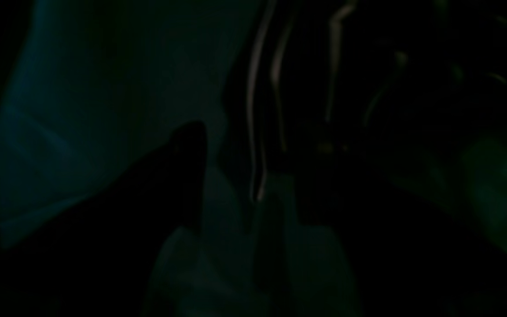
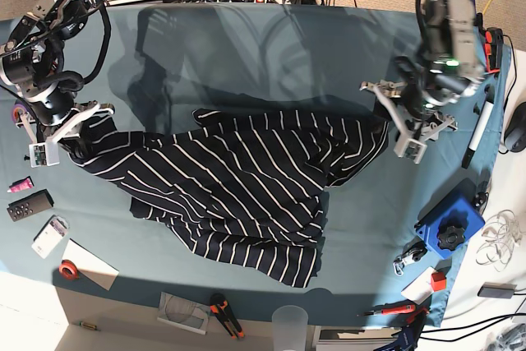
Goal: Layout the t-shirt on the table in an organized manner, then fold the t-shirt properly
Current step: 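Grasp the shirt corners with both grippers and hold them apart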
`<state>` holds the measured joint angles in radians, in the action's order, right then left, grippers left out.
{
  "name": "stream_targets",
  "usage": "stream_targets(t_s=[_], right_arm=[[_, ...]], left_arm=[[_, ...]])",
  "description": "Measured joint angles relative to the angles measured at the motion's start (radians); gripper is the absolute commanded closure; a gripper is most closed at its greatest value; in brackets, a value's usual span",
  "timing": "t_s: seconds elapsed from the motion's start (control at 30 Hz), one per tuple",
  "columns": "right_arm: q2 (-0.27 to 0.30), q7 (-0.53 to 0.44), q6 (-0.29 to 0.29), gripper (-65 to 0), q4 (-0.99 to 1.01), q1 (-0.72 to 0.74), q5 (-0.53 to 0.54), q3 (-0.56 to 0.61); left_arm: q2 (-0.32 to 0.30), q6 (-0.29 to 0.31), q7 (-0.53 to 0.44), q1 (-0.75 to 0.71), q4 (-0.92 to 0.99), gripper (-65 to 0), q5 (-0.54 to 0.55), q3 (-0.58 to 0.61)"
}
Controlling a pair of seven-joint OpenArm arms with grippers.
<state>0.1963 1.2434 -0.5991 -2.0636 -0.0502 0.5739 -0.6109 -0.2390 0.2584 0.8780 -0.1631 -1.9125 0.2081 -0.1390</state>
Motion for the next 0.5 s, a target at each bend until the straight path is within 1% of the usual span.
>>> stream_targets(t_s=[0.1,0.17,0.27,0.3,0.4,0.47,0.5], right_arm=[[0.0,0.002,0.0,0.0,0.0,0.0,0.0,0.0],[0.0,0.002,0.0,0.0,0.0,0.0,0.0,0.0],[0.0,0.003,0.0,0.0,0.0,0.0,0.0,0.0],[0.0,0.003,0.0,0.0,0.0,0.0,0.0,0.0],[0.0,0.003,0.0,0.0,0.0,0.0,0.0,0.0],[0.0,0.01,0.0,0.0,0.0,0.0,0.0,0.0],[0.0,0.014,0.0,0.0,0.0,0.0,0.0,0.0]], left_arm=[[0.0,-0.019,0.002,0.0,0.005,-32.4,0.001,0.013],[0.0,-0.056,-0.005,0.003,0.041,-32.4,0.002,0.014],[0.0,-0.055,-0.017,0.009,0.14,-32.4,-0.007,0.013],[0.0,-0.053,-0.058,0.009,0.169,-32.3,0.004,0.012],[-0.005,-0.048,-0.086,0.039,0.23,-31.9,0.005,0.011],[-0.005,-0.053,-0.098,0.043,0.237,-29.1,0.009,0.011],[-0.005,-0.056,-0.105,0.042,0.237,-26.3,0.009,0.011]])
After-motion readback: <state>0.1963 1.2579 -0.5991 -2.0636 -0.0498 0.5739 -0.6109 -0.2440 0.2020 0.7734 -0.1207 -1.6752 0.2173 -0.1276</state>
